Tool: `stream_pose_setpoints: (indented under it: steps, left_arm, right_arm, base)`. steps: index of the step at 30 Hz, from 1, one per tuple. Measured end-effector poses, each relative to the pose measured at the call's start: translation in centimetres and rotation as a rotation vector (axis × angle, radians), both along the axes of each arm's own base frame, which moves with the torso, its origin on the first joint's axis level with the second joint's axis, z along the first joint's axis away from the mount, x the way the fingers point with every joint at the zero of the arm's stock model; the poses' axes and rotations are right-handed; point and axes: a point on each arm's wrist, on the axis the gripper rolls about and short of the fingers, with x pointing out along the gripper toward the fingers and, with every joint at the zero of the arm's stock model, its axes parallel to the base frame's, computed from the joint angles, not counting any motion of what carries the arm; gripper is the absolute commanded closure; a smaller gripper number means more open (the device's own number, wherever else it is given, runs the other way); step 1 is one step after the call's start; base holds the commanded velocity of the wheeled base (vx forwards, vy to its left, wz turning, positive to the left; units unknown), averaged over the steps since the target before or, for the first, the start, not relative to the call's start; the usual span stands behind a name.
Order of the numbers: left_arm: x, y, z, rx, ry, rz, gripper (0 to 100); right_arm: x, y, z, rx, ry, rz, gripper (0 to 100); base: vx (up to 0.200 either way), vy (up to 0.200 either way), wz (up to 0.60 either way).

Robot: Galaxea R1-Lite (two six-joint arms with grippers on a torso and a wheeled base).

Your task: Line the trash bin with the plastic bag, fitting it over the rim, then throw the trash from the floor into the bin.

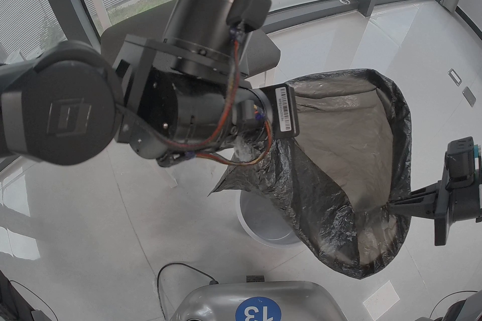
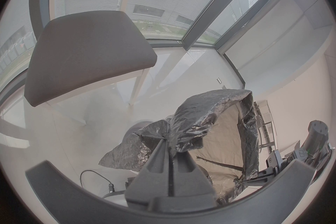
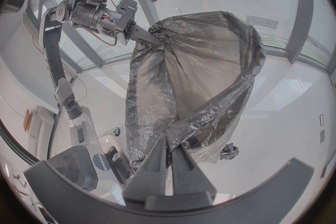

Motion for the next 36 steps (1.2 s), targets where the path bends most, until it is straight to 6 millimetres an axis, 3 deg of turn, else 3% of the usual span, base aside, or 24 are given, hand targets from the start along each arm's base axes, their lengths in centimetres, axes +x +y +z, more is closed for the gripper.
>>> stream_pose_setpoints:
  steps: [9,15,22,29,36]
  left_arm:
    - [0.2,2.4,-0.3,0.021,0.007,0.054,100]
    - [-0.2,4.9,1.0,0.008,-0.031,0.087,100]
    - [-0.9,6.3,2.4,-0.007,-0.074,0.098,100]
    - [-0.7,6.0,2.1,-0.035,-0.093,0.093,100]
    - [0.9,3.9,0.7,-0.071,-0.113,0.078,100]
  right_arm:
    - [3.4,4.7,-0.4,0.005,-0.002,0.096,100]
    - [5.9,8.4,-0.3,0.009,-0.007,0.148,100]
    - [7.9,11.9,-0.6,0.007,-0.005,0.192,100]
    - [8.2,12.3,-2.9,-0.042,0.057,0.192,100]
    - [7.9,9.6,-4.2,-0.077,0.104,0.132,100]
  base:
    - [0.000,0.000,0.00]
    - [0.000,0.000,0.00]
    - [0.000,0.000,0.00]
    - [0.000,0.000,0.00]
    - [0.000,0.000,0.00]
